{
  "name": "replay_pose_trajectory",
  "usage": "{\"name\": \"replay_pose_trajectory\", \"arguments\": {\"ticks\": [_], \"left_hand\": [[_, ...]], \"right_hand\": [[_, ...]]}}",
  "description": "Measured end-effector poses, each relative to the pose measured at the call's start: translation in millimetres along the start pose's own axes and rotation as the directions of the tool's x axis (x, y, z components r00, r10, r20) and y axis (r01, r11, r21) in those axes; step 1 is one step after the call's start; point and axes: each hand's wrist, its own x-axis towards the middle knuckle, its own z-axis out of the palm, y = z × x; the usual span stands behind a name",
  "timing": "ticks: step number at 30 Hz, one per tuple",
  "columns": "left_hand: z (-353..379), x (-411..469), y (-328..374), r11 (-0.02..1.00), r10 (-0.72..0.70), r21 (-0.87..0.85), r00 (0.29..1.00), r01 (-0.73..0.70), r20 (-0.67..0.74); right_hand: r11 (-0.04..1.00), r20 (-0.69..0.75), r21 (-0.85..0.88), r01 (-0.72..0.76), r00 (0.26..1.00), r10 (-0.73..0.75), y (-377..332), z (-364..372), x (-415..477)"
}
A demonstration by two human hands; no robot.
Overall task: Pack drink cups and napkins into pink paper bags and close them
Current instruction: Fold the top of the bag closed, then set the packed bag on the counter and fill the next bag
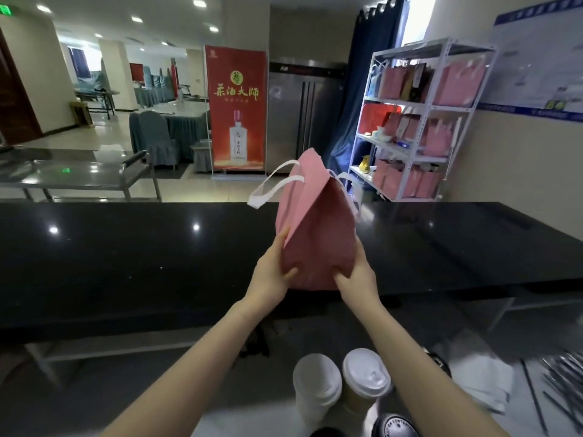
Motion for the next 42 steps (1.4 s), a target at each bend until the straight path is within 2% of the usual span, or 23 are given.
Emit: {"name": "replay_pose_trajectory", "arguments": {"ticks": [8,13,16,18,20,22,25,29,32,34,37,42], "left_hand": [[12,41,-17,0.999,-0.016,0.030,0.999,0.017,-0.028],[8,32,-12,0.999,-0.052,-0.013,0.998,0.052,-0.044],[-9,6,-12,0.997,-0.071,-0.035,0.993,0.068,-0.097],[-27,-23,-13,0.998,-0.068,0.007,0.988,0.070,-0.139],[-48,-58,-14,0.995,-0.074,0.052,0.977,0.086,-0.201],[-73,-100,-13,0.988,-0.100,0.092,0.960,0.128,-0.261],[-106,-152,-12,0.966,-0.137,0.178,0.953,0.189,-0.269],[-168,-255,-11,0.877,-0.204,0.351,0.917,0.327,-0.344],[-218,-320,-13,0.790,-0.258,0.430,0.873,0.437,-0.413],[-252,-356,-13,0.739,-0.276,0.448,0.833,0.503,-0.479],[-299,-396,-16,0.688,-0.277,0.435,0.765,0.580,-0.582],[-361,-424,-33,0.613,-0.194,0.496,0.725,0.616,-0.661]], "right_hand": [[0.998,-0.030,-0.055,-0.037,0.999,0.035,12,14,37],[0.998,-0.068,-0.052,-0.038,0.997,0.035,7,9,28],[0.999,-0.148,-0.016,0.048,0.988,-0.049,-1,3,-2],[0.984,-0.175,-0.091,0.150,0.971,-0.164,-8,0,-30],[0.947,-0.124,-0.183,0.265,0.949,-0.290,-20,0,-60],[0.905,-0.006,-0.208,0.372,0.924,-0.381,-36,5,-89],[0.858,0.185,-0.203,0.473,0.879,-0.440,-58,21,-121],[0.805,0.503,-0.146,0.575,0.744,-0.440,-93,61,-178],[0.728,0.672,-0.097,0.679,0.585,-0.455,-123,103,-212],[0.663,0.729,-0.053,0.746,0.483,-0.485,-144,133,-231],[0.570,0.769,-0.011,0.821,0.371,-0.520,-179,178,-256],[0.466,0.782,0.040,0.884,0.262,-0.565,-234,260,-283]]}}
